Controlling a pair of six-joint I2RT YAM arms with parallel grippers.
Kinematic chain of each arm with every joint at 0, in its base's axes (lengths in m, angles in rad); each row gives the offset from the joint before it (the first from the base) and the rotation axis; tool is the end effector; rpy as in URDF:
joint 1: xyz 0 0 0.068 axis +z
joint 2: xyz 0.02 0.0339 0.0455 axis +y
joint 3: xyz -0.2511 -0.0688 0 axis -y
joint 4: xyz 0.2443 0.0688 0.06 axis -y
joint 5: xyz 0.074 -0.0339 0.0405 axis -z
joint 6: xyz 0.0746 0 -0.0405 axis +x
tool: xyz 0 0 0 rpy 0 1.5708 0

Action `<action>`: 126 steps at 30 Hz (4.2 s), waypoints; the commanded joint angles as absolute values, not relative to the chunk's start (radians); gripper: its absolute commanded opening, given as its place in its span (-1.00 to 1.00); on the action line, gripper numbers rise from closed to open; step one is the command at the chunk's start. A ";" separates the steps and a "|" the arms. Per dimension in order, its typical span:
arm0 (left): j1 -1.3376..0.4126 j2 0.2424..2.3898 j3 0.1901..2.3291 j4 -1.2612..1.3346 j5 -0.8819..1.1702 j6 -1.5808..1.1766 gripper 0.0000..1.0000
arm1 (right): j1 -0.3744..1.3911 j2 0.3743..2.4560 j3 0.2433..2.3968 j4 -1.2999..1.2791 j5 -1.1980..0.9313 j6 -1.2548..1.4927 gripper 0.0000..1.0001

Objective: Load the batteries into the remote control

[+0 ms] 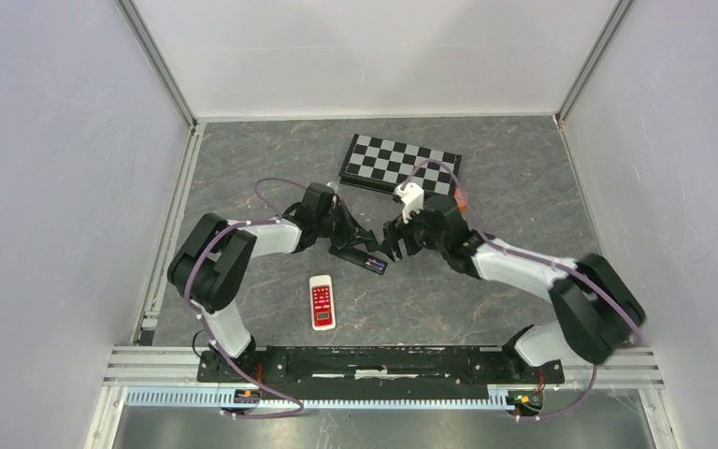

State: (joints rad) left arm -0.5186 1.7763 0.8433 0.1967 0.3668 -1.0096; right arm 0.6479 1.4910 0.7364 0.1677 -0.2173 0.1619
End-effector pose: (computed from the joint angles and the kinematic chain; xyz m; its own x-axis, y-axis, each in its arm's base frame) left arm 0.3092 -0.2073 0.1023 -0.8975 -0.3977 -0.1904 -0.1247 0.6432 -0.7555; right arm 0.2625 0.2188 0.1588 -0.5539 -0.2218 -0.8025 -0.6517 0.7154 0.2521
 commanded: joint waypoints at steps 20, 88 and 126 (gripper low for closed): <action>-0.528 1.411 0.968 -0.256 0.515 -1.197 -0.96 | 0.999 1.099 0.299 0.835 -0.068 -0.756 0.14; -0.427 1.108 0.881 0.214 0.741 -0.844 0.99 | 0.657 0.929 0.624 0.667 -0.385 0.825 -1.00; -0.477 1.125 0.790 0.729 0.901 -1.358 -0.96 | 0.650 1.004 0.531 0.919 -0.360 1.221 -0.07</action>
State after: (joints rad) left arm -0.4721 1.1618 0.7448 0.8074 0.8993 -1.4342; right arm 0.6491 1.0653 0.5385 1.0210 -0.3809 1.3476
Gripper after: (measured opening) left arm 0.046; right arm 0.285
